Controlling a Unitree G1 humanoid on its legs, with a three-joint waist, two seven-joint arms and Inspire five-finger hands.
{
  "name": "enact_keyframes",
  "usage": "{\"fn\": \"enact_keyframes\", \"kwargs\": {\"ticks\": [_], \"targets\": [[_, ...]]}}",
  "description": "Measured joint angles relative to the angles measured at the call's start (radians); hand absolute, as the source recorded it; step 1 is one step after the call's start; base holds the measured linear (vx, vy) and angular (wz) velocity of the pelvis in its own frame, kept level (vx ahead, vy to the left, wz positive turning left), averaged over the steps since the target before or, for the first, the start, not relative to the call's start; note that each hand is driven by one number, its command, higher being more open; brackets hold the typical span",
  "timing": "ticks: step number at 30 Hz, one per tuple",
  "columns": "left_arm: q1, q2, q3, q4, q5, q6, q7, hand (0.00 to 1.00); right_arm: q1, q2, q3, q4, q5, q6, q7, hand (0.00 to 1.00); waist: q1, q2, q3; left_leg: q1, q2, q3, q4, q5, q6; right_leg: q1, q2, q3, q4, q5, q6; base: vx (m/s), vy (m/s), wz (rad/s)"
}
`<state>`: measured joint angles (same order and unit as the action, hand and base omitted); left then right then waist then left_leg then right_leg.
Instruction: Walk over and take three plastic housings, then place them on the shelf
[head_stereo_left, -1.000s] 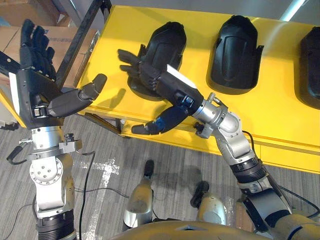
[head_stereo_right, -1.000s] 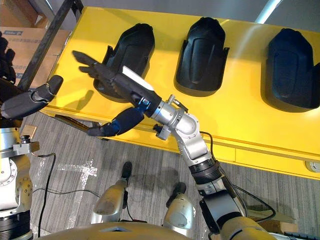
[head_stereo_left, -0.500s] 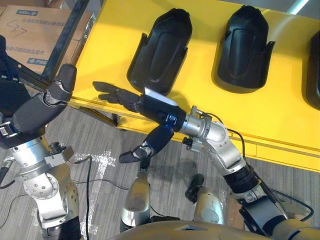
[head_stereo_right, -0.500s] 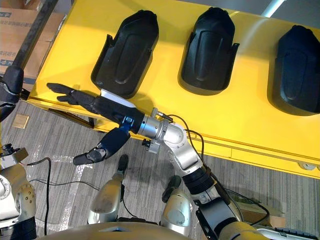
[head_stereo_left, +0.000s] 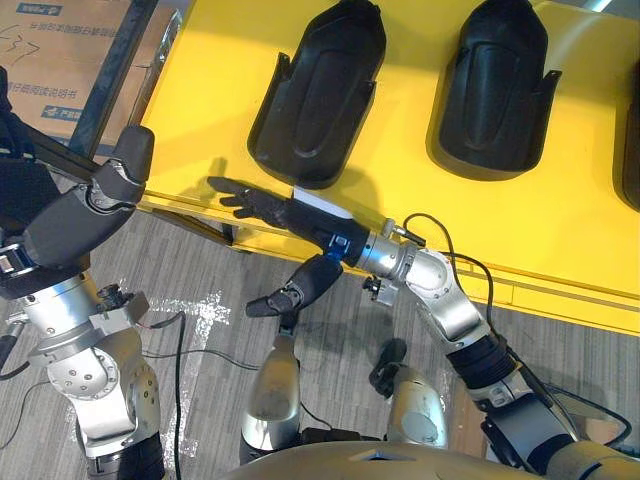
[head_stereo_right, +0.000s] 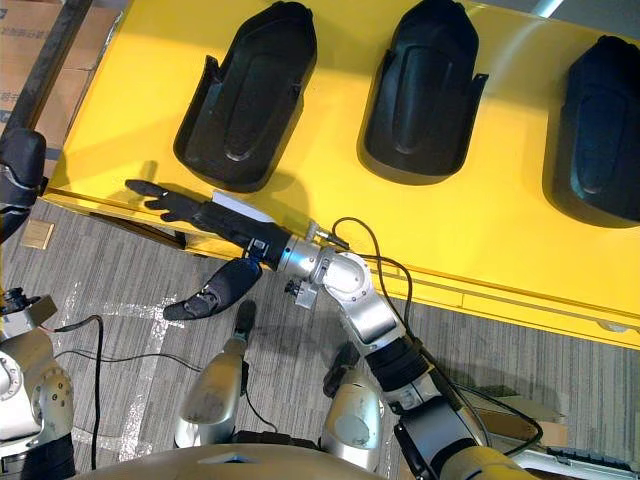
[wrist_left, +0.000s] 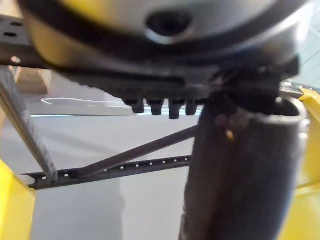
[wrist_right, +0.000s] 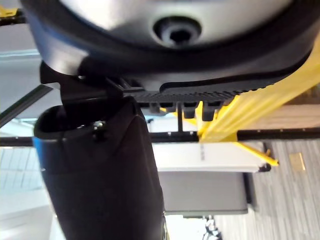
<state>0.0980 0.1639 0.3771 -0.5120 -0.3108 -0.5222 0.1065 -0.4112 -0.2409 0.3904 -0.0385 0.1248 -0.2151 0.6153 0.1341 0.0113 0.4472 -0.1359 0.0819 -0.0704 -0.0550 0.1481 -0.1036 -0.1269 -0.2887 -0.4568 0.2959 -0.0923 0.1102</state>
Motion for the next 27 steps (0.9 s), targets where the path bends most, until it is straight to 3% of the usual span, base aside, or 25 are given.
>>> {"fn": "enact_keyframes", "kwargs": {"ticks": [4,10,21,27], "targets": [[0.001,0.0,0.0,0.0,-0.002,0.003,0.001,1.0,0.0,-0.012,-0.037,0.003,-0.047,-0.048,-0.078,1.0,0.001,-0.006,0.009,0.0,0.0,0.001,0.0,0.0,0.0,0.0,0.0,0.001,0.001,0.001,0.0,0.0,0.0,0.0],[0.013,0.0,0.0,0.0,-0.003,0.004,0.009,1.0,-0.007,-0.028,-0.162,0.006,-0.072,-0.066,-0.162,1.0,0.002,-0.008,0.024,-0.001,0.0,0.01,0.0,0.0,0.0,-0.008,0.0,0.009,0.002,0.005,0.007,0.0,0.0,-0.03],[0.021,-0.001,0.0,0.0,-0.015,0.004,0.011,1.0,-0.062,-0.038,-0.182,0.053,-0.082,-0.078,-0.164,1.0,-0.002,-0.007,0.024,0.001,0.0,0.012,0.0,0.0,0.0,-0.011,-0.001,0.013,0.005,0.004,0.007,0.0,0.0,-0.01],[0.029,-0.01,0.0,0.0,-0.041,0.005,-0.006,1.0,-0.077,-0.05,-0.165,0.072,-0.06,-0.083,-0.094,1.0,-0.001,-0.008,0.024,0.003,0.0,0.012,0.0,0.0,0.0,-0.01,-0.002,0.014,0.01,0.004,0.006,0.0,0.0,0.0]]}}
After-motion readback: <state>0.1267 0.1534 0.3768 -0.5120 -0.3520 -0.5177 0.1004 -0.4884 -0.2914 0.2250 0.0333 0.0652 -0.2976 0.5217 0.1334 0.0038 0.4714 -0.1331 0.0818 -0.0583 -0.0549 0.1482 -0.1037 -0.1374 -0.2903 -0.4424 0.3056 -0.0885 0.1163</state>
